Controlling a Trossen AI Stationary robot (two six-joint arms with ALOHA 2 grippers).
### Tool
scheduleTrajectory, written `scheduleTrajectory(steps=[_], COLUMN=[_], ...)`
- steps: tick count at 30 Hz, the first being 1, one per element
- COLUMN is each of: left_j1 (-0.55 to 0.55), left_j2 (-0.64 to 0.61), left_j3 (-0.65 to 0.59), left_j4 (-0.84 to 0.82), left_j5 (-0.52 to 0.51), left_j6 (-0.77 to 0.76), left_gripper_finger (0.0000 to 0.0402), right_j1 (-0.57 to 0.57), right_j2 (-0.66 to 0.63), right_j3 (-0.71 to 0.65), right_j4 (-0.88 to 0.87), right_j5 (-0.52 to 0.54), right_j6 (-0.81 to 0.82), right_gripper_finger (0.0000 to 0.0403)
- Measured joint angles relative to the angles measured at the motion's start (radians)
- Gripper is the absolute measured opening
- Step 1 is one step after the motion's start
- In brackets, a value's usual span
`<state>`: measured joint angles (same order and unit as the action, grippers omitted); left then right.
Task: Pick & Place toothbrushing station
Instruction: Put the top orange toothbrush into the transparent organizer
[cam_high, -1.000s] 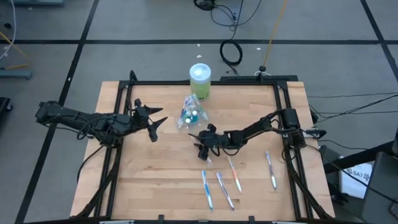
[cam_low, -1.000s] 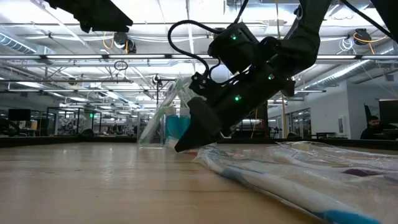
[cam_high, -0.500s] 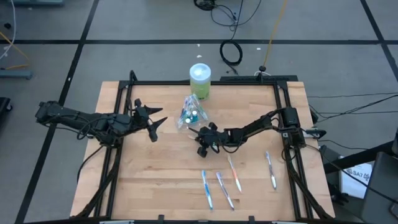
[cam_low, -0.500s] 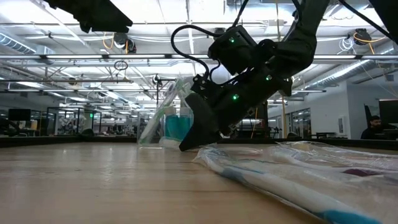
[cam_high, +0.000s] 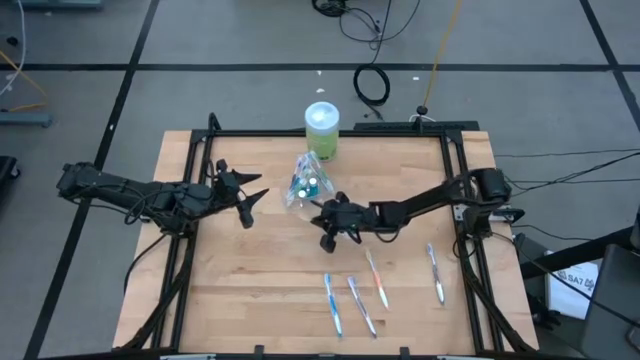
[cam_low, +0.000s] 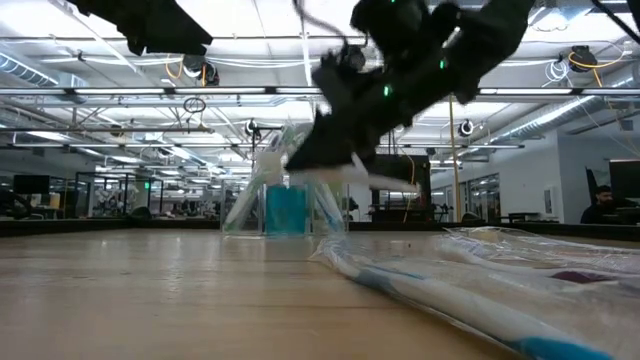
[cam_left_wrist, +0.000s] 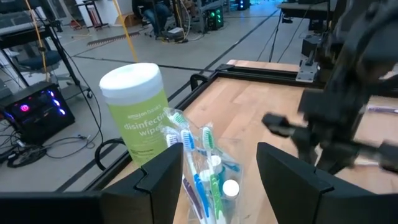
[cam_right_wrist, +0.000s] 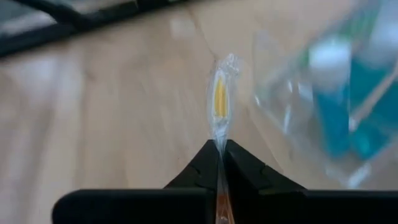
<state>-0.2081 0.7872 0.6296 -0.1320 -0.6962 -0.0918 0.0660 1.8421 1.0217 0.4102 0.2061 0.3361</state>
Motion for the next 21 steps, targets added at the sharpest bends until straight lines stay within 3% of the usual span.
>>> scheduleTrajectory(steps=[5, 13, 21], left_j1=[0.000, -0.003, -0.003], left_j2=[0.000, 0.000, 0.000], left_j3=[0.000, 0.000, 0.000], left_j4=[0.001, 0.001, 0.000], left_j5=[0.022, 0.025, 0.026], left_j6=[-0.002, -0.016, -0.018], left_gripper_finger=[0.0212, 0.0212, 0.0212], right_j1=[0.015, 0.048, 0.045], right_j2=[-0.104, -0.278, -0.332], right_j3=[0.001, 0.002, 0.002], right_j4=[0.002, 0.002, 0.097], right_j5=[0.012, 0.136, 0.243], right_j6=[-0.068, -0.228, -0.385], right_gripper_finger=[0.0006, 0.0006, 0.0006])
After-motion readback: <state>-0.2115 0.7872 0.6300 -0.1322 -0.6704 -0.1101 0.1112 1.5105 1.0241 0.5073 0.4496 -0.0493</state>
